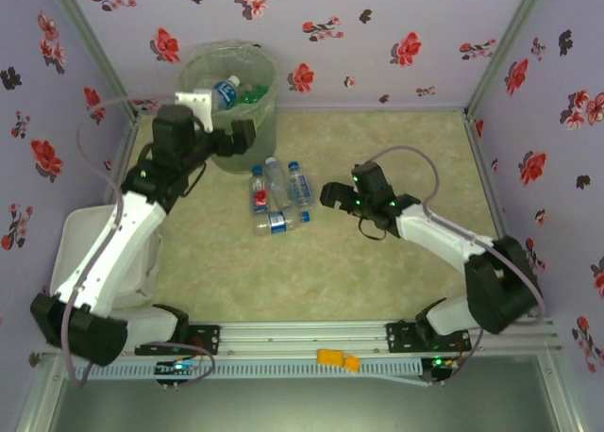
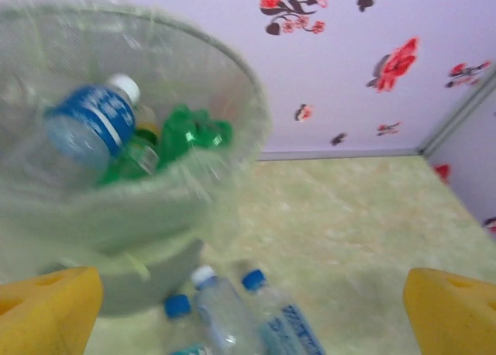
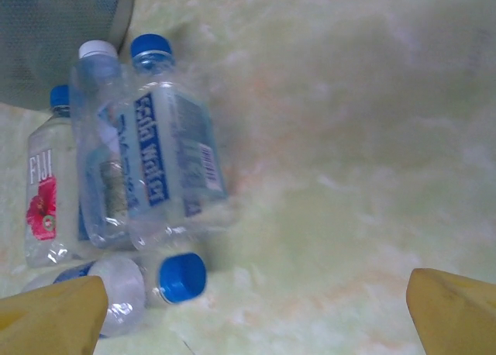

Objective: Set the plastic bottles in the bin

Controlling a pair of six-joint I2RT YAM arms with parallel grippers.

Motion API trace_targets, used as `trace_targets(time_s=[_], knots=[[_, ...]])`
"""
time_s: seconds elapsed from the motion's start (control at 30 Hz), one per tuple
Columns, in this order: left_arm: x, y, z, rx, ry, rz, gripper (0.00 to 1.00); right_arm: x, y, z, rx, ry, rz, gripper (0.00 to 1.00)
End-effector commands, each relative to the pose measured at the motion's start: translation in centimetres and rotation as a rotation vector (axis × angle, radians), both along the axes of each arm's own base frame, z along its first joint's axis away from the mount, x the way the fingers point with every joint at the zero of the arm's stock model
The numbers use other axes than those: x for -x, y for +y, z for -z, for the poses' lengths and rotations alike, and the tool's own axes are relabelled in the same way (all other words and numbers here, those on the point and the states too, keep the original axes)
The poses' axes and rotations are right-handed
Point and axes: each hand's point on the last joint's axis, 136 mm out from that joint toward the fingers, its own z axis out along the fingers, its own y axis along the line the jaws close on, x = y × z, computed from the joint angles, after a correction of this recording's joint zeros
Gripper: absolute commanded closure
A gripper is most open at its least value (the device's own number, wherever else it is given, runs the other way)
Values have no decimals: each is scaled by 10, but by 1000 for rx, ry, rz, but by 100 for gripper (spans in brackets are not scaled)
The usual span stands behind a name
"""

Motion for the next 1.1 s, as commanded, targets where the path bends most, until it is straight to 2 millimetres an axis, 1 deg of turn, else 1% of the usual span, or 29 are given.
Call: trace_targets(time_s=[0.0, 0.03, 0.1, 0.13, 0.2, 0.27, 0.3, 0.43, 0.5, 0.57, 0.67, 0.83, 1.0, 1.07], knots=[[16, -13, 26, 195, 16, 26, 0, -14, 26, 1, -2, 8, -113, 0], [23, -11, 39, 225, 36, 16, 0, -19, 32, 3, -2, 14, -131, 0], [36, -5, 71, 296, 80, -10, 0, -28, 48, 12, 7, 48, -175, 0], [41, -2, 91, 315, 115, -28, 0, -31, 54, 18, 12, 64, -190, 1], [53, 3, 129, 333, 195, -54, 0, -40, 68, 27, 24, 97, -216, 8], [66, 8, 162, 327, 277, -77, 0, -47, 81, 34, 24, 123, -244, 11], [72, 10, 176, 333, 309, -90, 0, -49, 87, 39, 29, 133, -256, 13], [87, 16, 210, 415, 374, -135, 0, -59, 99, 56, 98, 160, -280, 15], [90, 18, 220, 454, 380, -149, 0, -59, 101, 68, 162, 187, -295, 16], [90, 18, 222, 470, 375, -151, 0, -58, 100, 77, 218, 215, -299, 17], [90, 17, 219, 457, 363, -137, 0, -53, 96, 85, 279, 231, -295, 17], [90, 17, 212, 412, 348, -118, 0, -46, 86, 86, 343, 219, -279, 19], [92, 17, 217, 412, 364, -124, 0, -41, 79, 97, 380, 229, -283, 28], [92, 17, 219, 423, 368, -128, 0, -40, 79, 99, 387, 231, -288, 34]])
